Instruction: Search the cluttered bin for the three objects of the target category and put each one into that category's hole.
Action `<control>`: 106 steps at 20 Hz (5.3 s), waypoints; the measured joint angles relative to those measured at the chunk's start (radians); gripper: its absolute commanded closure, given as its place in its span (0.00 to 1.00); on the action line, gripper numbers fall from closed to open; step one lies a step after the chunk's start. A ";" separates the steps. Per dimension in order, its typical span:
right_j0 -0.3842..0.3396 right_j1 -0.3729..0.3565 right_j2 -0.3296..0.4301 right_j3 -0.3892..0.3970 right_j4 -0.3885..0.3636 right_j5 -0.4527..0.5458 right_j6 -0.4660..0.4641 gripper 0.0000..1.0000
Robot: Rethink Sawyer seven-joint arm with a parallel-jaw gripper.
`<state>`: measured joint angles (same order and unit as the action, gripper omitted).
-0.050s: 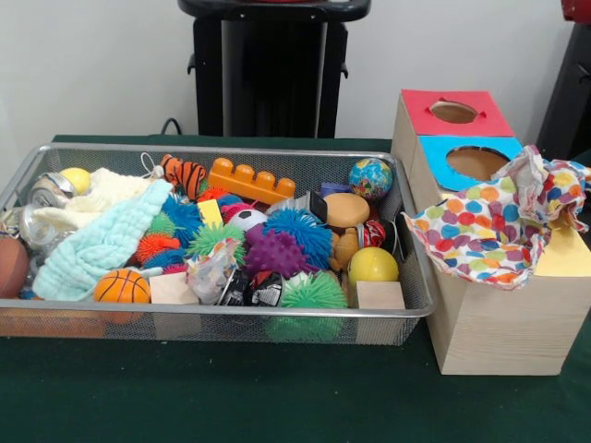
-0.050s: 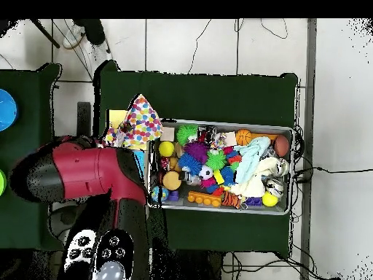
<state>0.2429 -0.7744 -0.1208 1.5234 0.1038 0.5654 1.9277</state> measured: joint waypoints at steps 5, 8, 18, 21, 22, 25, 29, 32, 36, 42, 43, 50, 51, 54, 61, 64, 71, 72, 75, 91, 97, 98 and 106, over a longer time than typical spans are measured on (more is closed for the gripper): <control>0.000 0.024 0.000 0.007 0.004 -0.036 0.000 1.00; 0.000 0.037 0.000 0.010 0.004 -0.043 0.000 1.00; 0.000 0.061 0.001 0.016 0.005 -0.045 0.000 1.00; -0.001 0.066 0.001 0.016 0.005 -0.053 0.000 1.00; -0.002 0.069 0.001 0.016 0.005 -0.057 0.000 1.00; -0.005 0.081 0.003 0.016 0.005 -0.076 0.000 1.00; -0.012 0.106 0.006 0.016 0.005 -0.116 0.000 1.00; -0.018 0.120 0.008 0.016 0.005 -0.138 0.000 1.00; -0.033 0.147 0.009 0.015 0.005 -0.171 0.000 1.00; -0.045 0.166 0.010 0.016 0.005 -0.180 0.000 1.00; -0.047 0.169 0.010 0.015 0.005 -0.180 0.000 1.00; -0.052 0.173 0.012 0.015 0.005 -0.180 0.000 1.00; -0.052 0.173 0.012 0.015 0.005 -0.180 0.000 1.00; -0.053 0.176 0.012 0.015 0.005 -0.183 0.000 1.00; -0.055 0.212 0.021 0.012 0.005 -0.248 0.000 1.00; -0.055 0.221 0.022 0.006 0.004 -0.284 0.000 1.00; -0.055 0.227 0.022 -0.004 0.003 -0.289 0.000 1.00; -0.055 0.227 0.022 -0.004 0.003 -0.289 0.000 1.00; -0.055 0.229 0.021 -0.009 0.003 -0.289 0.000 1.00; -0.080 0.202 0.009 0.018 -0.026 -0.289 0.000 1.00; -0.134 0.185 0.009 0.047 -0.068 -0.290 0.000 1.00; -0.138 0.185 0.009 0.047 -0.072 -0.290 0.000 1.00; -0.156 0.192 0.011 0.049 -0.088 -0.300 0.000 1.00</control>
<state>0.0870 -0.5824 -0.1099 1.5721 0.0157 0.2649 1.9277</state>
